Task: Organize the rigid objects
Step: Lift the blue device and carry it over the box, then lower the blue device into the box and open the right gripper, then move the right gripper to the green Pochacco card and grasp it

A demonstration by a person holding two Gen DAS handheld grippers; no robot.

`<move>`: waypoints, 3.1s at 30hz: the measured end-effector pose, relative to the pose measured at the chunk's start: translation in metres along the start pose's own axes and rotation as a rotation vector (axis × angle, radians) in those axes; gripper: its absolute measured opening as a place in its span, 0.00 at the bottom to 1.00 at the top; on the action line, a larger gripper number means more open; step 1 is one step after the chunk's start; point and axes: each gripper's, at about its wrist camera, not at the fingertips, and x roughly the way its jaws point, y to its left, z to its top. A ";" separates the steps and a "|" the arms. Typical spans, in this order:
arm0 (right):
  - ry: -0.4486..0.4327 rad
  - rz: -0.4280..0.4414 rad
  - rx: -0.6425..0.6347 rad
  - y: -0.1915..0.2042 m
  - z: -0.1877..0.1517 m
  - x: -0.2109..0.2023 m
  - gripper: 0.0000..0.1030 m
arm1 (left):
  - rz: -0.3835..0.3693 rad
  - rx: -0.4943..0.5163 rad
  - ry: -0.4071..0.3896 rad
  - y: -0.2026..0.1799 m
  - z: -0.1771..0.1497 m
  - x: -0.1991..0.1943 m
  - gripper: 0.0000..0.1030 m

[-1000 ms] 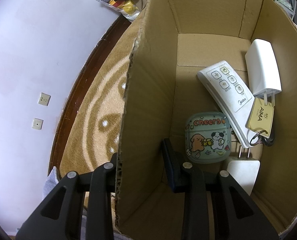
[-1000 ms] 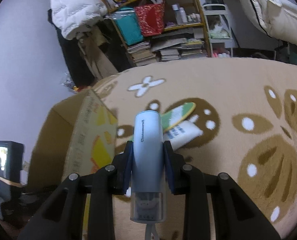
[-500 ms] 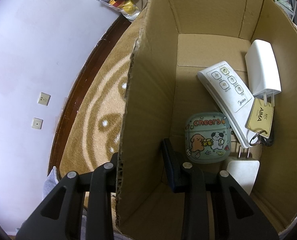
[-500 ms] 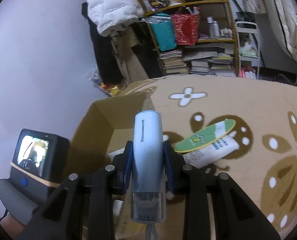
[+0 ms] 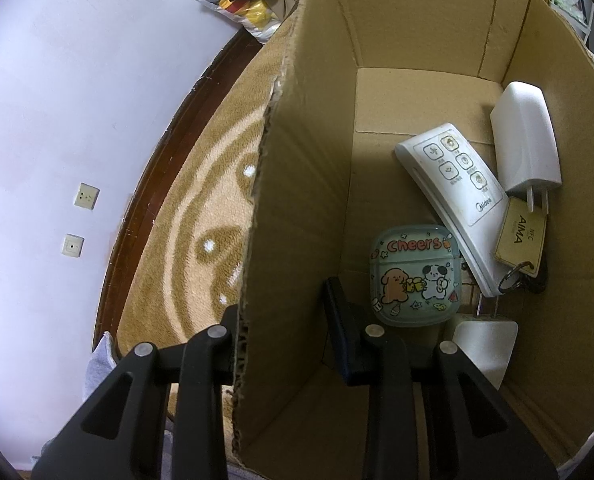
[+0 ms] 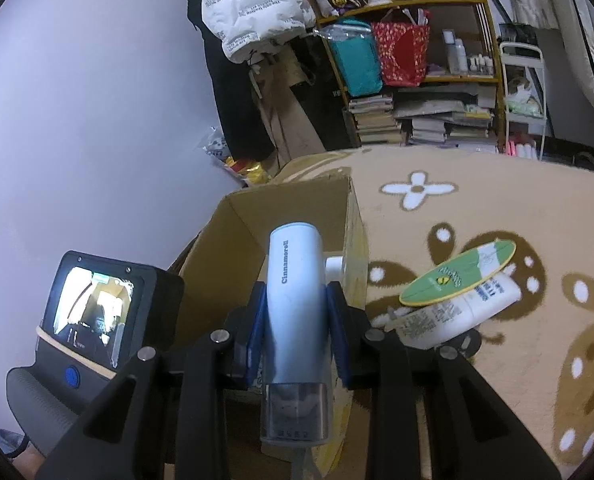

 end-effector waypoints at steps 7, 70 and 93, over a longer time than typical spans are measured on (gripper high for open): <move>0.002 0.018 0.010 -0.002 -0.004 0.002 0.30 | -0.001 -0.002 0.001 -0.001 0.001 -0.002 0.28; 0.259 -0.313 0.004 -0.130 0.061 0.084 0.93 | -0.025 -0.016 0.002 0.009 0.001 0.001 0.28; 0.258 -0.317 0.125 -0.160 0.043 0.102 0.74 | -0.027 -0.012 0.002 0.009 0.001 -0.001 0.28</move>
